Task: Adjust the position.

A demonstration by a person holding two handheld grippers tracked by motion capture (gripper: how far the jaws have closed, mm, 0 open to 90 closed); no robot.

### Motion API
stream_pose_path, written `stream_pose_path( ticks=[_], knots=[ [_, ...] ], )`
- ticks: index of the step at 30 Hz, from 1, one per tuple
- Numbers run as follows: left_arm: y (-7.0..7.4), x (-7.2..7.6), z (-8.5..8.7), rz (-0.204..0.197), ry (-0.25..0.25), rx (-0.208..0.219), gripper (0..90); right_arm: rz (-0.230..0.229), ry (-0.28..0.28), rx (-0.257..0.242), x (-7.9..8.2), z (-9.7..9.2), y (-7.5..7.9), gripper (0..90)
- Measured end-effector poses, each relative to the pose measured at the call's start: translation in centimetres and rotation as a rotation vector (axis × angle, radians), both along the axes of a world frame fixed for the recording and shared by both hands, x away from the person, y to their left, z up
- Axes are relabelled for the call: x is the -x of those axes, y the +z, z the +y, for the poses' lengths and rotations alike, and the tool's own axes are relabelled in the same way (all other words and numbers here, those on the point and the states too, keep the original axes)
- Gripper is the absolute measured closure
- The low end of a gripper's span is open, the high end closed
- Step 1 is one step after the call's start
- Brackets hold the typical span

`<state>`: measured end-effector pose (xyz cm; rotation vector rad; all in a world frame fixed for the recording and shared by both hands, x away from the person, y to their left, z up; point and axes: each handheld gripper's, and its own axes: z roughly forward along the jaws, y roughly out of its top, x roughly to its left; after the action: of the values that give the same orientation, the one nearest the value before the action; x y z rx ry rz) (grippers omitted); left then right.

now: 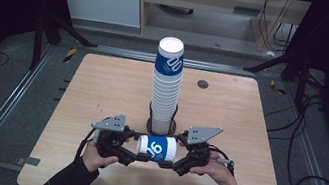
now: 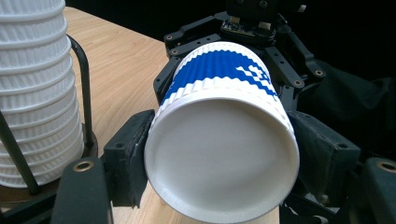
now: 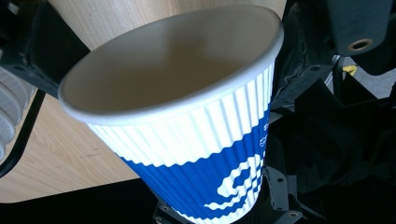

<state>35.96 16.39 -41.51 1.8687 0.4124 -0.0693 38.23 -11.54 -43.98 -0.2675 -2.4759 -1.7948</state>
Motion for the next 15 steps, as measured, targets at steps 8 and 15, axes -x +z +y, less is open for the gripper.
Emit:
stream_pose_path(
  ticks=[8,15],
  knots=[
    [0.2,-0.1,0.2,-0.001,0.019,-0.012,23.7,-0.008,0.0,-0.004,0.0,-0.2,0.3,15.3],
    [0.9,-0.3,1.3,-0.017,0.035,-0.033,18.9,-0.024,-0.029,0.013,-0.2,-1.0,0.7,15.5]
  ],
)
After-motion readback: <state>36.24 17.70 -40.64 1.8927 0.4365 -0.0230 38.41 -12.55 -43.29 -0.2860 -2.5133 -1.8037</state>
